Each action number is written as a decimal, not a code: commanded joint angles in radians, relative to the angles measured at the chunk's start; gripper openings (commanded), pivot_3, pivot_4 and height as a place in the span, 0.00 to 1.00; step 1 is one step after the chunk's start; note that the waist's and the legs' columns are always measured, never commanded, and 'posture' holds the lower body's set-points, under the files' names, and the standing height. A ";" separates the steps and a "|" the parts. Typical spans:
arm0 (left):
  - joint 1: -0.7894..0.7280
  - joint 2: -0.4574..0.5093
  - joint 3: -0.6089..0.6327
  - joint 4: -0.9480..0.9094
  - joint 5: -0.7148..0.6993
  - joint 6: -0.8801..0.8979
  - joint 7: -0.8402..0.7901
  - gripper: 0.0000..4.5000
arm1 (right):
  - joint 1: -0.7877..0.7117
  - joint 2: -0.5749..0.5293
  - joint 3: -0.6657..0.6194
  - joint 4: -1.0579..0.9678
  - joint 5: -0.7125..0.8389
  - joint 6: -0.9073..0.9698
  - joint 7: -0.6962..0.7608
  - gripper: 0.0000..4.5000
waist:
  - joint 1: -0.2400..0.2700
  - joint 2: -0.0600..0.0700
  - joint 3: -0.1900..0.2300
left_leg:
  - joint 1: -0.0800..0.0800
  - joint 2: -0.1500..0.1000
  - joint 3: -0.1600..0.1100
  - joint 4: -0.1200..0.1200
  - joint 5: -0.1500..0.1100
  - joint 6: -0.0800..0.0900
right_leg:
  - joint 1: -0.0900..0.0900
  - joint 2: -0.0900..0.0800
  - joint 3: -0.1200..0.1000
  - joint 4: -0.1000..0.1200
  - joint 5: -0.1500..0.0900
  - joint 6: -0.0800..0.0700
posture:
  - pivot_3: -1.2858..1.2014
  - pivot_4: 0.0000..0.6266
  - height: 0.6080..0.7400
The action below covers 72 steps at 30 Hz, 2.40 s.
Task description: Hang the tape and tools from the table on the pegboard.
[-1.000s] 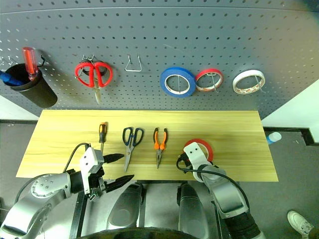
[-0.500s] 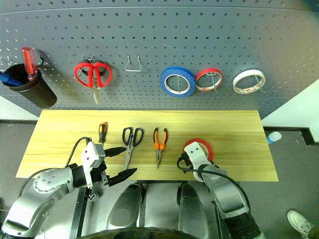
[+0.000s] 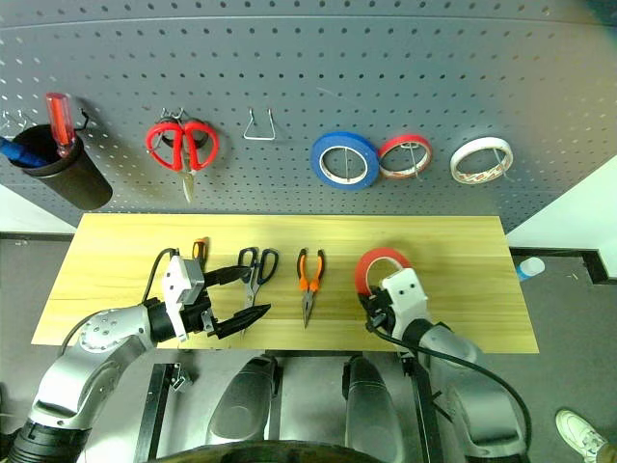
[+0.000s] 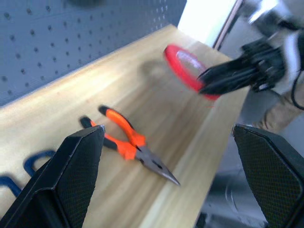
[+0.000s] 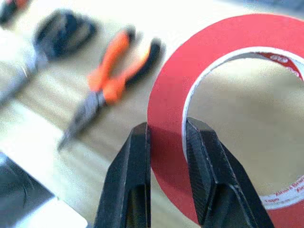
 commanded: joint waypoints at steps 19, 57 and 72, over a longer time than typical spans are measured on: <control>-0.125 -0.098 -0.041 0.138 -0.019 -0.109 -0.073 1.00 | -0.153 0.084 -0.121 -0.216 0.037 -0.132 -0.221 0.15 | -0.034 0.009 -0.092 | 0.008 0.000 0.001 0.003 0.000 0.000 | 0.014 0.000 0.001 0.001 0.001 -0.007 | 0.61 0.12 0.55; -0.027 -0.065 -0.012 0.003 -0.034 -0.085 0.008 1.00 | -0.437 0.119 0.011 0.198 -0.056 -0.269 -0.213 0.15 | -0.002 0.009 -0.100 | 0.016 0.000 0.001 0.002 0.000 0.000 | 0.015 0.000 0.001 0.001 0.000 -0.007 | 0.64 0.18 0.55; -0.050 -0.068 0.003 -0.029 -0.054 -0.077 0.038 1.00 | -0.499 0.145 0.037 0.330 -0.084 -0.337 -0.203 0.15 | -0.001 0.009 -0.099 | 0.016 0.000 0.001 0.002 0.000 0.000 | 0.015 0.000 0.001 0.001 0.000 -0.007 | 0.65 0.19 0.55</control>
